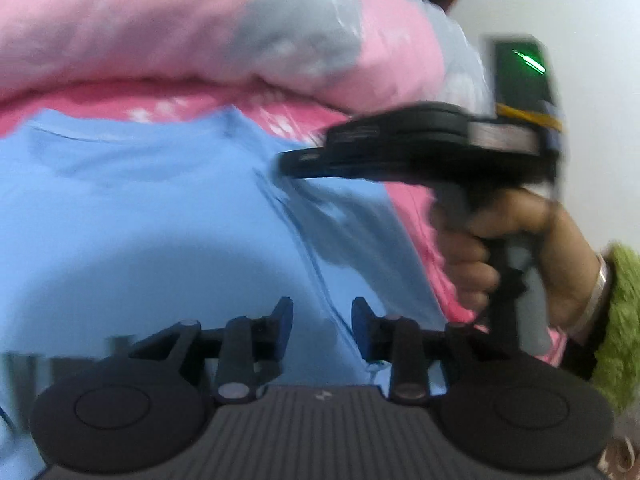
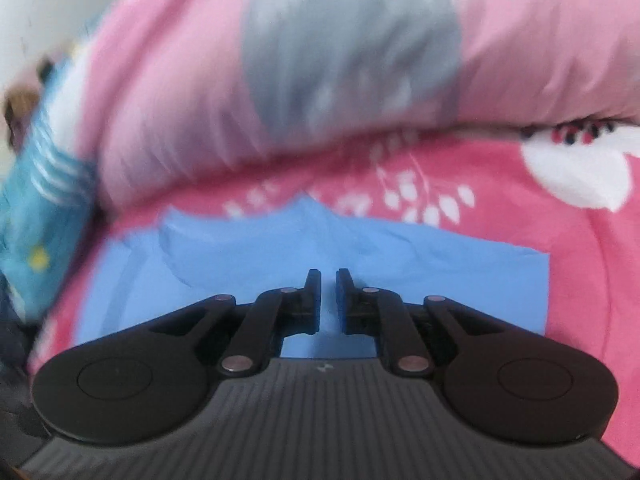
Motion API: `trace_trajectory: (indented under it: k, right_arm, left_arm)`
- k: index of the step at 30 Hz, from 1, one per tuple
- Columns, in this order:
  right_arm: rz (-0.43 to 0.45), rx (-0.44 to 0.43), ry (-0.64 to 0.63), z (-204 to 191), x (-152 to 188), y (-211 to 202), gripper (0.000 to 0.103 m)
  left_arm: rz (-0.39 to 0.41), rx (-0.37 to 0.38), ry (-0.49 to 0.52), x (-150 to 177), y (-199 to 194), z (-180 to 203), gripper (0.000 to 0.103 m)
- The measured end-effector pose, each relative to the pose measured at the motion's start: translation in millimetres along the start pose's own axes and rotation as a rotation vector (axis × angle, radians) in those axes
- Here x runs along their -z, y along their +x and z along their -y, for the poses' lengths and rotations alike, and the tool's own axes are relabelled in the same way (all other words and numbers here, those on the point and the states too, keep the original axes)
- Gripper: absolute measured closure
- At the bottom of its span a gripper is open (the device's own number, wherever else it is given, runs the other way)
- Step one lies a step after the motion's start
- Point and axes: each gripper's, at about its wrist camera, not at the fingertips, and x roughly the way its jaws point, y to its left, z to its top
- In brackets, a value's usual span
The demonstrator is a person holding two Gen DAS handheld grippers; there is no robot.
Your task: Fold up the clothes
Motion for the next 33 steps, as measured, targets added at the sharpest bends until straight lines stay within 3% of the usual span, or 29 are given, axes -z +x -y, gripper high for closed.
trace_trajectory:
  k: [3,7,12,16,18,20,24,27,29,33]
  right_arm:
    - [0.002,0.020,-0.006,-27.6,17.3,-34.4,0.095]
    - [-0.046,0.008,-0.026,-68.4,37.8,-63.7,0.095]
    - [-0.126,-0.053,-0.041,-126.9,64.0,-57.9,0.095]
    - [-0.197,-0.109,-0.068,-176.3,82.3,-35.3,0.094]
    - [-0.228,-0.124,-0.101,-200.0,83.8,-20.0,0.092]
    - [-0.247,-0.128,-0.121,-220.5,80.1,-2.5,0.082]
    - [-0.273,-0.097,-0.163,-254.5,67.5,36.5,0.075]
    - [-0.292,-0.053,-0.188,-277.7,53.1,73.6,0.070]
    - [-0.311,-0.032,-0.188,-290.6,44.7,99.4,0.060]
    - [-0.360,0.022,-0.188,-315.6,29.0,151.6,0.055]
  left_arm:
    - [0.062,-0.040,-0.050,4.4,-44.2,-13.7,0.069]
    - [0.107,-0.160,-0.143,24.5,-119.7,-48.1,0.067]
    - [0.046,-0.376,-0.244,77.1,-198.6,-95.9,0.065]
    - [-0.056,-0.462,-0.347,134.0,-236.4,-122.2,0.064]
    - [-0.087,-0.467,-0.390,158.9,-245.9,-132.1,0.063]
    - [-0.084,-0.446,-0.434,173.2,-247.7,-140.9,0.063]
    - [-0.057,-0.379,-0.491,179.7,-233.7,-157.0,0.062]
    - [-0.070,-0.376,-0.466,184.3,-220.3,-162.4,0.062]
    - [-0.088,-0.359,-0.464,193.7,-214.4,-164.5,0.062]
    - [-0.102,-0.342,-0.406,204.0,-214.8,-156.8,0.062]
